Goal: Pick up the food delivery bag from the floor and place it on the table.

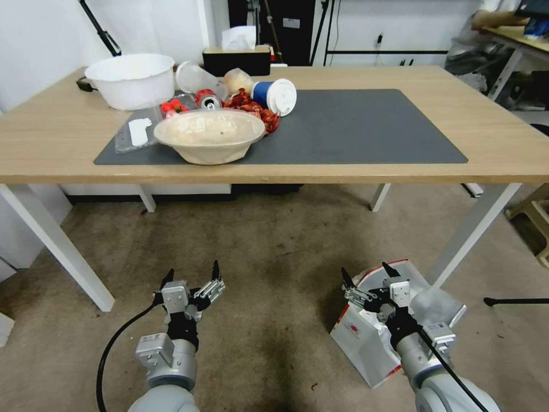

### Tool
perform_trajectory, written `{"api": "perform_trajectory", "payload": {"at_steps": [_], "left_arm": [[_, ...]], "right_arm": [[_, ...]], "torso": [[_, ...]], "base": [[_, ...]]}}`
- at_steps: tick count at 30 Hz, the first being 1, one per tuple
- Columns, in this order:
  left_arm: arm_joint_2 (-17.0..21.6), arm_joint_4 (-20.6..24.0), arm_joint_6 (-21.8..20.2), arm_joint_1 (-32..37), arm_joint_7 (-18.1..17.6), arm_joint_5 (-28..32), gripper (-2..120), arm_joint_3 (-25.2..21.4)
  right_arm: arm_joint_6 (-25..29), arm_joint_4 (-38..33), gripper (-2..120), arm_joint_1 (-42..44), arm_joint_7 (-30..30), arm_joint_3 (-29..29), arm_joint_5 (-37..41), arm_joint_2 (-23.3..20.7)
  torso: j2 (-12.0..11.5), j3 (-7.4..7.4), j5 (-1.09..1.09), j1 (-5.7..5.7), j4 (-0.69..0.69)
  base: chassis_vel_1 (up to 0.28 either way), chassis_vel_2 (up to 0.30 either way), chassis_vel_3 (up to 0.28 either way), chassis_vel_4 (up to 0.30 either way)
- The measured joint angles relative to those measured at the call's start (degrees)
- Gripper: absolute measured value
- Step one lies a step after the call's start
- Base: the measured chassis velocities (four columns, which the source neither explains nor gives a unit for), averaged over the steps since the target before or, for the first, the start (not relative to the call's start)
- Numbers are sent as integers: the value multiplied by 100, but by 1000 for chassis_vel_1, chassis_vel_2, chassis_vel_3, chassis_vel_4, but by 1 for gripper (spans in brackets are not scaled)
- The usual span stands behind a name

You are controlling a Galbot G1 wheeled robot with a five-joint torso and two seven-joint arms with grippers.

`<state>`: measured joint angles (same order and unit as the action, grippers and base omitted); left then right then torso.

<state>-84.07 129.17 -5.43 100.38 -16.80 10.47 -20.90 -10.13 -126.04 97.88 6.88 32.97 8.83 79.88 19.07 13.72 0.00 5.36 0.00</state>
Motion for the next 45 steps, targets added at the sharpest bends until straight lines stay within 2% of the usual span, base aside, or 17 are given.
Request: {"api": "perform_trajectory", "payload": {"at_steps": [36,45], "left_arm": [[-11,-77,97,24,-20,-19,100,-13],[-21,-83,98,32,-20,-33,100,-14]], "right_arm": [[31,91,100,-33,58,10,16,-3],[26,111,100,-47,57,-1,9,-7]], "torso": [[-801,-586,0,-212,0],[-1034,-777,0,-256,0]], "base": [[0,0,0,0],[0,0,0,0]]}}
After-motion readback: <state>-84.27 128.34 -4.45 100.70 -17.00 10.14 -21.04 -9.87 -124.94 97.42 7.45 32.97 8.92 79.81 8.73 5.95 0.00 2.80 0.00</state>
